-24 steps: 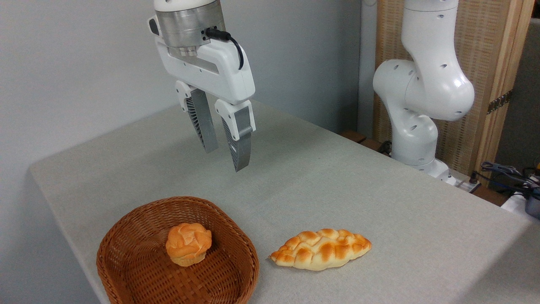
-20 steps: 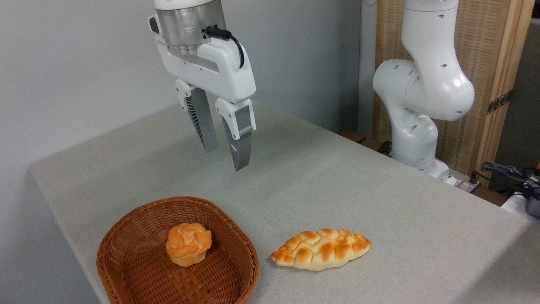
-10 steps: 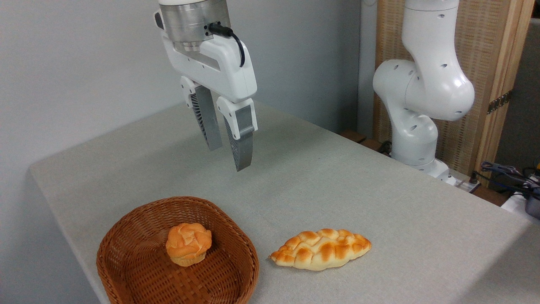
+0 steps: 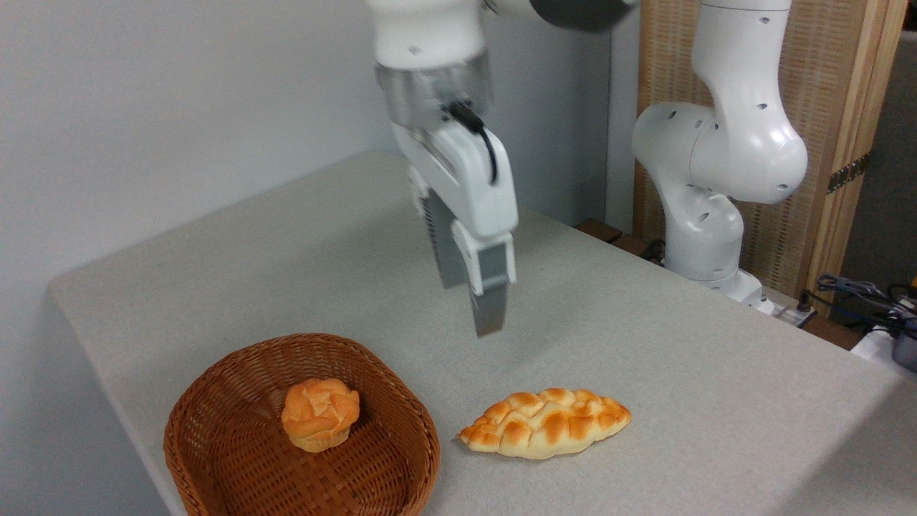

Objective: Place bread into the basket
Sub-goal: 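Move the open gripper over the glazed croissant roll and lower it, then close the gripper on the middle of the croissant roll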

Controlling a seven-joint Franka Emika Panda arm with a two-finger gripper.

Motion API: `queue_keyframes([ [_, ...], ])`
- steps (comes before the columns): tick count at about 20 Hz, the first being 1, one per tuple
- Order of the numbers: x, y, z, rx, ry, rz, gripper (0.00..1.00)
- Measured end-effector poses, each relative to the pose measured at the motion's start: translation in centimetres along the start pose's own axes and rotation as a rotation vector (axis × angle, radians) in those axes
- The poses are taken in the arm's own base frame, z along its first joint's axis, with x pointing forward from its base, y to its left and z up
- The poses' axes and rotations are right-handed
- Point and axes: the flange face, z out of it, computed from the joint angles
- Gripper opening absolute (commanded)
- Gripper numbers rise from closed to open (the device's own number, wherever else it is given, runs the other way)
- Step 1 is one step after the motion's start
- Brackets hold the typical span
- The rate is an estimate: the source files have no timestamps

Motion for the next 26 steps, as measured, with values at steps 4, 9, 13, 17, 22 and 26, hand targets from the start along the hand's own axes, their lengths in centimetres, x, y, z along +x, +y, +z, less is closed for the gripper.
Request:
queue_keyframes([
  [4, -2.7, 1.2, 4.1, -0.002, -0.024, 0.078, 1.0],
  [9, -5.8, 0.6, 8.9, 0.023, -0.04, 0.123, 1.0],
  [13, -5.7, 0.6, 12.2, -0.01, -0.086, 0.146, 1.0],
  [17, -5.6, 0.7, 13.9, -0.015, -0.09, 0.16, 0.73],
  [22, -5.7, 1.0, 14.9, -0.017, -0.09, 0.187, 0.31],
  [26, -5.7, 1.0, 14.8, -0.016, -0.091, 0.191, 0.31],
])
